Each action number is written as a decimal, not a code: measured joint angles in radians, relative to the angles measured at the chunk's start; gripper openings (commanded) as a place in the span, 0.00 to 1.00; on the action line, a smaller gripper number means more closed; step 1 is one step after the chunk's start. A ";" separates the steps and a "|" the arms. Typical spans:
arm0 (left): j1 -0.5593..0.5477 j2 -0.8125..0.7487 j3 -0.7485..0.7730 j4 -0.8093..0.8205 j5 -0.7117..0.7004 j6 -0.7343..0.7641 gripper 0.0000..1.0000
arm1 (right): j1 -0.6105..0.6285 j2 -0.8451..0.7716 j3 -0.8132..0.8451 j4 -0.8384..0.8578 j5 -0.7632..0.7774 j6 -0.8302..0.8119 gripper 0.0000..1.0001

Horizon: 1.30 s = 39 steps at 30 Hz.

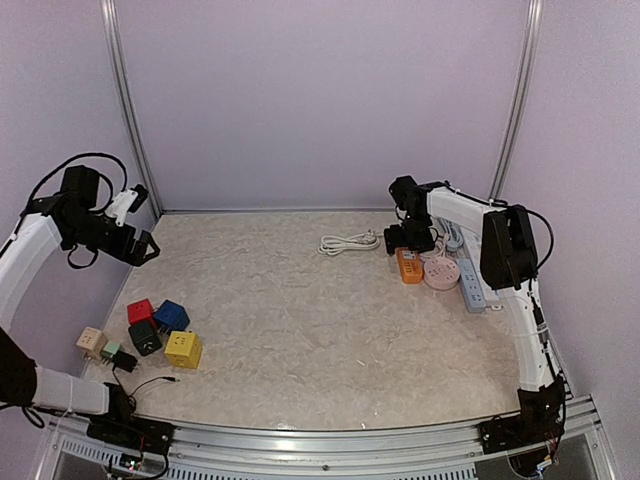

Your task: Insert the plug

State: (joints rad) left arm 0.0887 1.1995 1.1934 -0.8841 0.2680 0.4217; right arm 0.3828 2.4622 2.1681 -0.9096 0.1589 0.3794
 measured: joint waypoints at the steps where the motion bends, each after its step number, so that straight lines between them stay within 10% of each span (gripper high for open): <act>1: -0.001 -0.006 0.000 0.000 0.000 0.002 0.99 | 0.000 0.001 0.005 -0.006 -0.003 -0.003 0.72; 5: -0.001 -0.011 0.000 -0.001 -0.005 0.005 0.99 | 0.002 0.001 0.001 -0.017 -0.020 -0.012 0.38; 14: -0.001 -0.032 -0.002 -0.009 -0.010 0.026 0.99 | 0.094 -0.101 -0.175 0.054 -0.087 -0.134 0.02; 26: 0.060 -0.070 -0.047 -0.062 0.022 0.104 0.99 | 0.592 -0.231 -0.388 0.090 -0.185 -0.597 0.01; 39: 0.028 -0.121 -0.208 -0.163 -0.069 0.262 0.99 | 0.643 -0.291 -0.491 0.143 -0.159 -0.998 0.14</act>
State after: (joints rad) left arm 0.1169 1.0782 0.9852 -1.0470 0.1993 0.6842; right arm 1.0260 2.1715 1.6772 -0.7666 -0.0002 -0.6186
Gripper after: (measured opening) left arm 0.988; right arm 0.477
